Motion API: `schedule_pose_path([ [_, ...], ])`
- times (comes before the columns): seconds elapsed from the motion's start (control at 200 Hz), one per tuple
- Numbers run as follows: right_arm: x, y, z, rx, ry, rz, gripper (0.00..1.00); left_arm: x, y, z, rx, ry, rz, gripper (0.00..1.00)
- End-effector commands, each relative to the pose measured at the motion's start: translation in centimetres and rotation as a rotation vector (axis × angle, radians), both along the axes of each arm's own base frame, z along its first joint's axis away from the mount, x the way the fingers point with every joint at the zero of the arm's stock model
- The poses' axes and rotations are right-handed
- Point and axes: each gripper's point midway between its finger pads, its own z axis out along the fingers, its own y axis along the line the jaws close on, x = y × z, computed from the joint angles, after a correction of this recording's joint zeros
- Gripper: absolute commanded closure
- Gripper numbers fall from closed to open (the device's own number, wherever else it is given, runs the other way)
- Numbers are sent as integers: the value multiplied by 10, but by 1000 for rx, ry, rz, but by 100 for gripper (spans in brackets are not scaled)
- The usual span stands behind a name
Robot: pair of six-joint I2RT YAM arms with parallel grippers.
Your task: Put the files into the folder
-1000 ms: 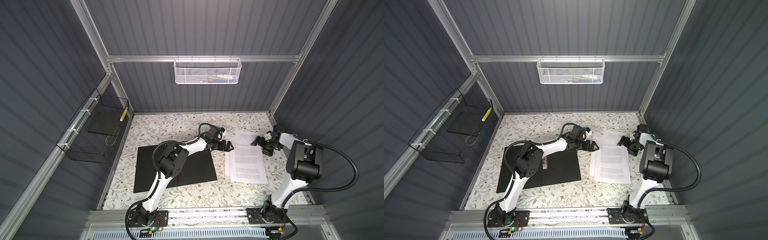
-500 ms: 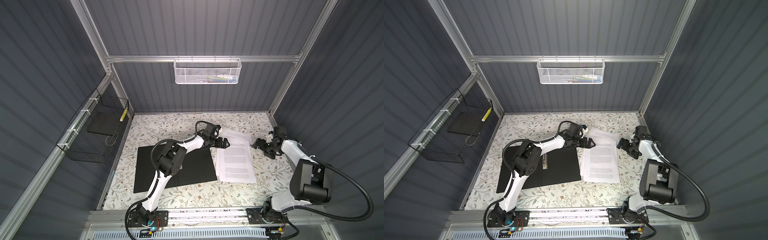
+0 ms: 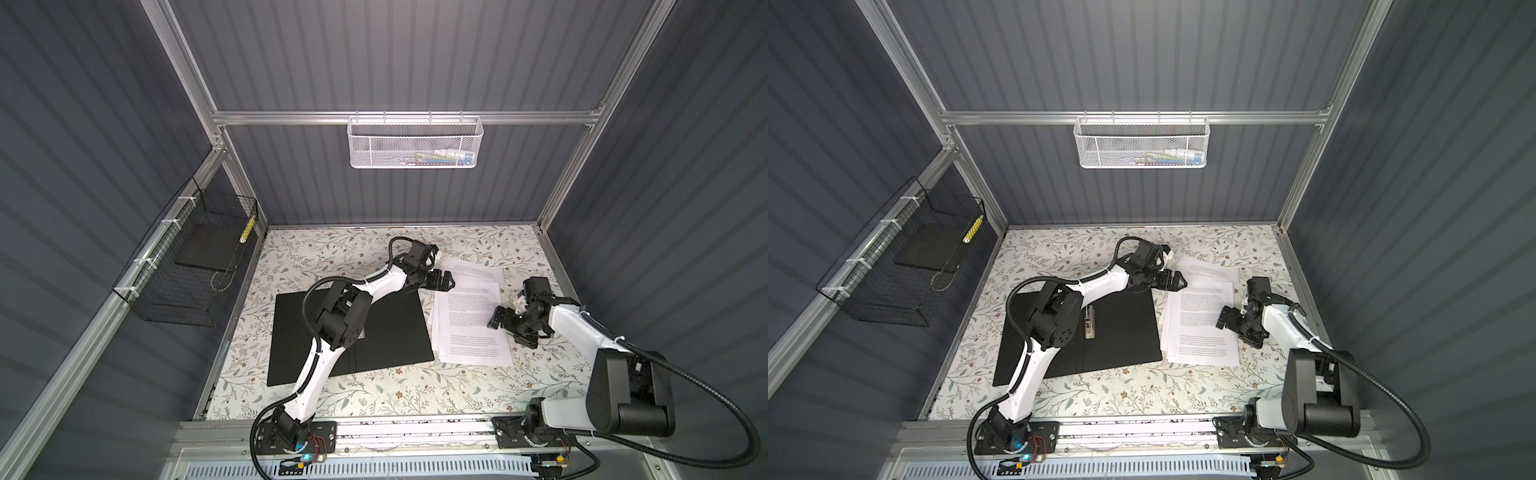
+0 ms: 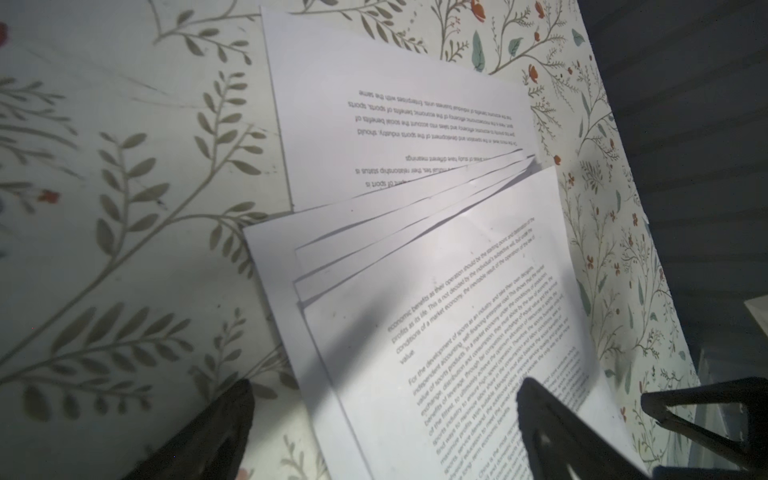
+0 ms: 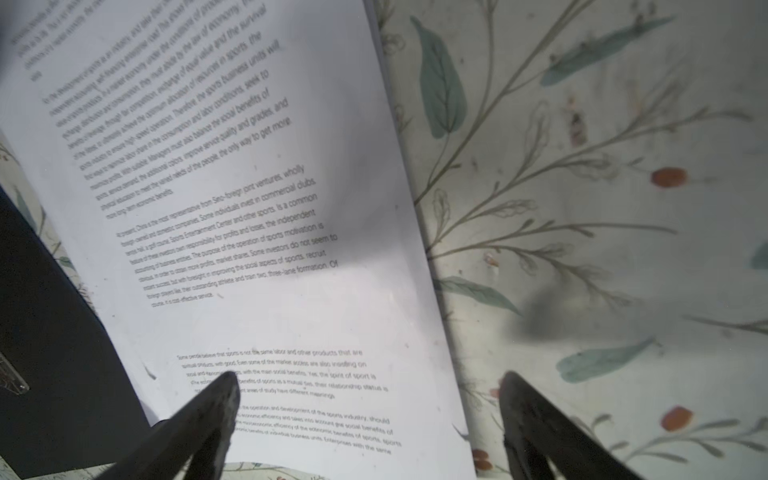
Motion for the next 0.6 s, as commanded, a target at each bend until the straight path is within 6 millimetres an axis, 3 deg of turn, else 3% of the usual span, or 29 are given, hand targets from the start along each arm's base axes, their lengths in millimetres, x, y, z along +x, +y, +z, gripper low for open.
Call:
schedule_pose_path([
  [0.0, 24, -8, 8, -30, -42, 37, 1, -11, 17, 2, 46, 15, 1, 1],
  [0.26, 69, -8, 11, 46, -124, 63, 1, -33, 16, -18, -1, 97, -16, 1],
  [0.595, 78, -10, -4, 59, -95, 77, 2, -47, 5, -23, 9, 107, -57, 1],
])
